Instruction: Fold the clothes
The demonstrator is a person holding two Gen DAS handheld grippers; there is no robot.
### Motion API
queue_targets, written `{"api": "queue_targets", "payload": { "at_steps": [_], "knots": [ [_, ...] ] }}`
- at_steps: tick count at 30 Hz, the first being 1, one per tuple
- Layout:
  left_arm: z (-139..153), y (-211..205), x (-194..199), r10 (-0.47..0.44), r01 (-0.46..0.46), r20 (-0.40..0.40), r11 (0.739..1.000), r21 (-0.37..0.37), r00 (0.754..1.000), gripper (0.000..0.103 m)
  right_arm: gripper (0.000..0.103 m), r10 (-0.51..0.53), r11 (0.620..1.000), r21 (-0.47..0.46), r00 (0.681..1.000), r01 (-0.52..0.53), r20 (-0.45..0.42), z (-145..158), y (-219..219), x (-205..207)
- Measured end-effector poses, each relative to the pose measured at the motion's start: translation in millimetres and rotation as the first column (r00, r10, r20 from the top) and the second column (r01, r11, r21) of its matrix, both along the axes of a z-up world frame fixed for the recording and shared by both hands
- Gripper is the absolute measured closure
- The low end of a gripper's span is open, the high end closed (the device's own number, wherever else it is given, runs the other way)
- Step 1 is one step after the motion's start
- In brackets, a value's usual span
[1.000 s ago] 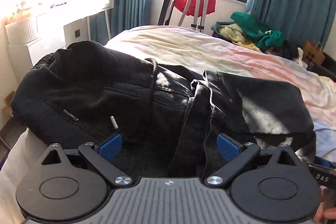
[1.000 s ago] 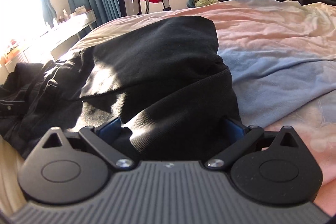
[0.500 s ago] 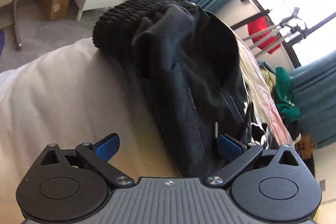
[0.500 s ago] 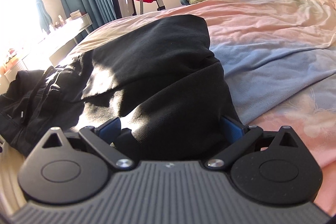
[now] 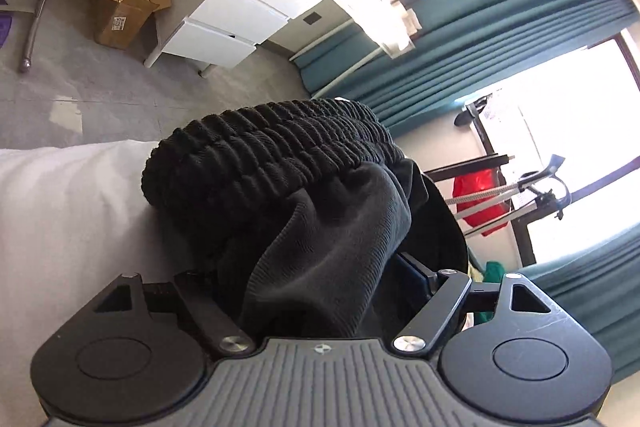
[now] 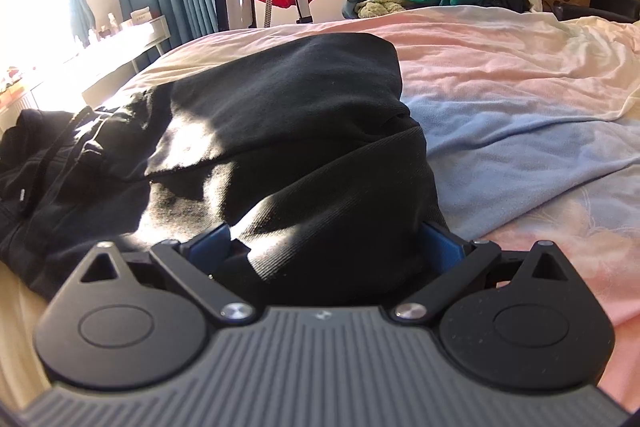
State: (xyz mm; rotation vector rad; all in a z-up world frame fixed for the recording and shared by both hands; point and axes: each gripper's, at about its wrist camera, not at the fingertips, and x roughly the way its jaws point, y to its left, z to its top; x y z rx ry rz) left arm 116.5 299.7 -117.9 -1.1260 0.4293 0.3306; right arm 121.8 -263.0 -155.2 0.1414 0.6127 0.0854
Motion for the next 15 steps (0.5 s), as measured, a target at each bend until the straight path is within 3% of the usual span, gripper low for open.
{"api": "queue_targets", "payload": {
  "at_steps": [3,7,12,15],
  "knots": [
    [-4.2,0.2,6.9,0.070,-0.070,-0.003,0.998,0.006,0.998,0.040,0.001,0.003,0.999,-0.048,1.000,-0.002,0.018,-0.9,4.9,-1.7],
    [2.0,-2.5,14.5,0.049,-0.047,-0.018,0.991,0.124,0.999,0.058,0.001,-0.015,0.998,-0.060,0.999,0.018,0.047,2.5,5.5,-0.6],
    [21.1,-18.6,19.7,0.024,-0.022,-0.003,0.964,0.265,1.000,0.073,0.001,-0.003,0.994,-0.111,0.985,0.022,0.174,18.5,15.4,-4.6],
    [34.6,-32.7,21.3,0.013,-0.014,0.006,0.944,0.331,1.000,0.076,0.001,0.024,0.994,-0.110,0.994,-0.013,0.102,8.4,21.3,4.5]
  ]
}}
